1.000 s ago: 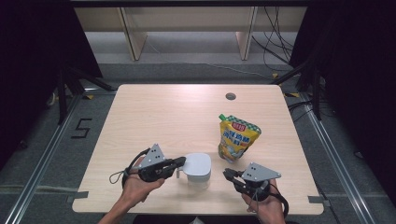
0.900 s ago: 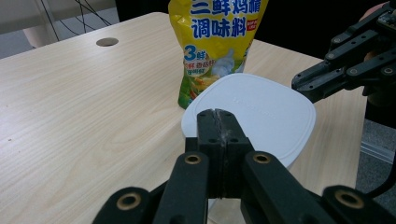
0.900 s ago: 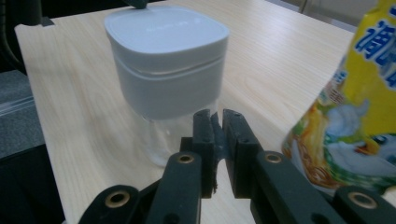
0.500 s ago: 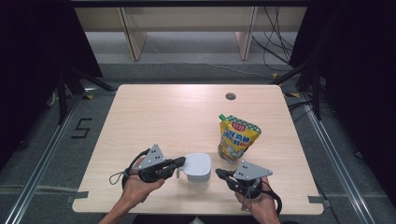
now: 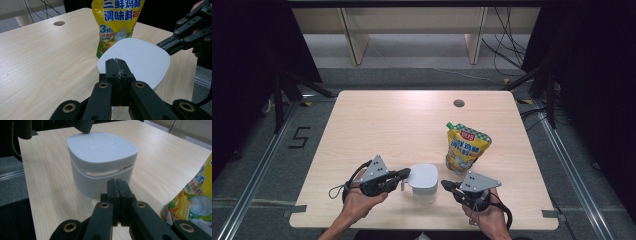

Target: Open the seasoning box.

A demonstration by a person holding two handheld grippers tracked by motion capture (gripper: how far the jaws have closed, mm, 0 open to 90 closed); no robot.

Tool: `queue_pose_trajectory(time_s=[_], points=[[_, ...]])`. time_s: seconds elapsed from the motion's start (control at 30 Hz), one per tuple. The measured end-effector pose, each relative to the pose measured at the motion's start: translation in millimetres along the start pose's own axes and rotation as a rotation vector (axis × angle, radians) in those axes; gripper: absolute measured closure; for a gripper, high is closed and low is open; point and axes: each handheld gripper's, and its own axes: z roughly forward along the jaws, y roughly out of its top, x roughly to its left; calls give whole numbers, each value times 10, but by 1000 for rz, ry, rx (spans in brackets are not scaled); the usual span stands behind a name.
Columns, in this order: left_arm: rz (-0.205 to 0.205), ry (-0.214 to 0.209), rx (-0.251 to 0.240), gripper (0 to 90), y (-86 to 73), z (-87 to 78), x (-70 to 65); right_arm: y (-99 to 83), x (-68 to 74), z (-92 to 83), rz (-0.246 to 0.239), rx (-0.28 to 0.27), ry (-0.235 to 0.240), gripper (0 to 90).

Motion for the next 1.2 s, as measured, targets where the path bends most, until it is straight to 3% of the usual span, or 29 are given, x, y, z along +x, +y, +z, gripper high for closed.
queue_pose_trajectory(time_s=[0.53, 0.8, 0.83, 0.87, 1.0, 1.03, 1.2], points=[[-11, 6, 2, 891, -11, -18, -6, 54, -17, 31, -41, -12, 13, 900], [-11, 6, 2, 891, -14, -21, -6, 74, 16, 46, -16, -11, 20, 900], [2, 2, 2, 891, -14, -23, 4, 76, 11, 53, -32, -15, 15, 900], [-27, 8, 1, 891, -21, -23, -12, 79, 11, 46, -31, -1, 19, 900], [3, 5, 2, 891, -19, -27, 5, 88, 7, 52, -43, -8, 22, 900], [-30, 11, 0, 891, -26, -26, -15, 93, 3, 52, -46, -6, 28, 900], [-10, 9, 1, 891, -24, -29, -2, 115, 17, 53, -47, -9, 25, 900]])
